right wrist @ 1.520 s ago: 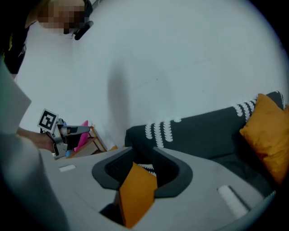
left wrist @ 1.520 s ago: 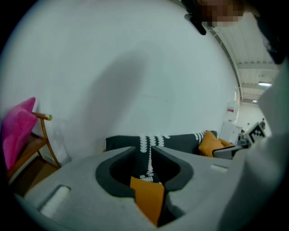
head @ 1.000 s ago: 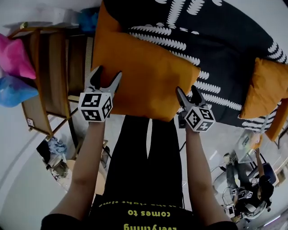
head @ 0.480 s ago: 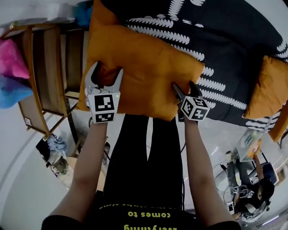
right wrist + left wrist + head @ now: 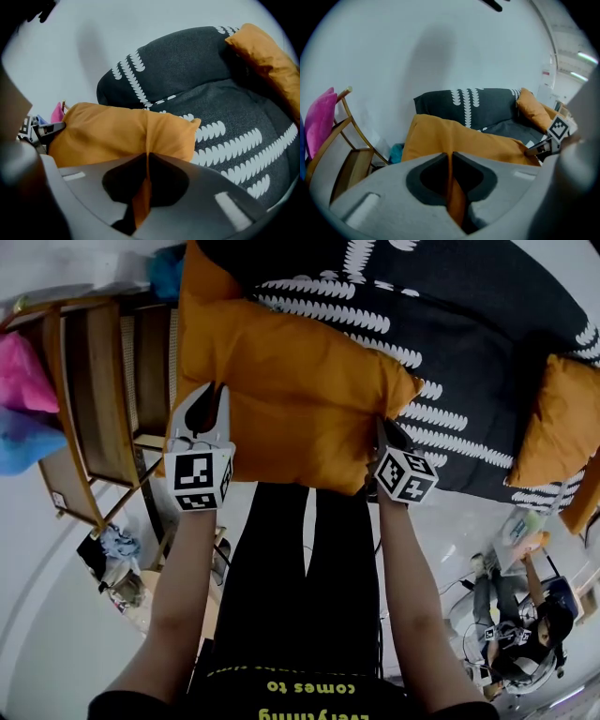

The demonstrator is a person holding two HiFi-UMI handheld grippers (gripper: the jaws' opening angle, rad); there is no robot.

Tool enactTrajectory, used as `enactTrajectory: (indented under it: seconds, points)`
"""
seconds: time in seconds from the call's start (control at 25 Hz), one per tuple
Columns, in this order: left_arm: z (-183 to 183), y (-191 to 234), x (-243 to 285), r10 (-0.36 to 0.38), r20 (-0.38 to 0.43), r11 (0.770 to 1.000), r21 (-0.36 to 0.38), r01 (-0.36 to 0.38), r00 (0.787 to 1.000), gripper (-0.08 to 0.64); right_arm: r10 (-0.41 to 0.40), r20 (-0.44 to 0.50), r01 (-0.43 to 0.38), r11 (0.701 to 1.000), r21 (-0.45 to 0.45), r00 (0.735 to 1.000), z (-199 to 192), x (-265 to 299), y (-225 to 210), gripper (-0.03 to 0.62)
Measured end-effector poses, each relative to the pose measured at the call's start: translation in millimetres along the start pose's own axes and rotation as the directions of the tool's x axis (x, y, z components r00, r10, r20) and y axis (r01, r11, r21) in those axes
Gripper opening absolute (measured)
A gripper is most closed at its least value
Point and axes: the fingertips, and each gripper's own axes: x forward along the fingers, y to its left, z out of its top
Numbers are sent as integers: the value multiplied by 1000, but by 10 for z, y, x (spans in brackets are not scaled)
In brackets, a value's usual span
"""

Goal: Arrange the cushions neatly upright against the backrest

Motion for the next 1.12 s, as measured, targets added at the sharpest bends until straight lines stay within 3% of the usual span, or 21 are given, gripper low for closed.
enactTrajectory:
  seconds: [0.2, 0.4, 0.52, 0.68, 0.8, 0.88, 0.92, 0.96, 1.04, 1.12]
  points:
    - [95, -8, -158, -15, 16, 999, -39, 16, 1000, 6, 33, 84, -35, 999, 26, 996, 170, -333, 88, 18]
    - [318, 26, -379, -18, 96, 995, -93, 27, 995, 5, 65, 243, -59, 998, -34, 968, 753, -847, 268, 18]
    - [614, -6, -305, -40, 179, 991, -115, 62, 983, 5, 58, 377, -29, 996, -83, 924, 1361, -1091, 294, 19]
    - [1095, -35, 13, -59, 300, 989, -115, 98, 952, 5, 48, 533, 36, 989, -146, 845, 2176, -1279, 267, 20]
    - [1481, -25, 247, -62, 417, 990, -92, 110, 907, 6, 57, 624, 82, 978, -191, 779, 2676, -1348, 244, 20]
    - [1624, -15, 411, -75, 486, 988, -80, 130, 870, 8, 62, 658, 103, 972, -209, 751, 2860, -1290, 186, 21]
    - [1625, -4, 514, -83, 501, 985, -90, 148, 861, 9, 62, 655, 102, 972, -210, 753, 2881, -1183, 117, 23]
    - [1566, 3, 636, -95, 495, 981, -103, 167, 864, 9, 53, 634, 98, 975, -201, 772, 2844, -1023, 15, 28]
    - [1294, 1, 921, -120, 425, 975, -121, 188, 897, 15, 4, 544, 101, 981, -163, 839, 2652, -642, -222, 34]
    - [969, 32, 1188, -117, 341, 974, -143, 175, 933, 29, -10, 478, 99, 982, -162, 878, 2524, -402, -342, 46]
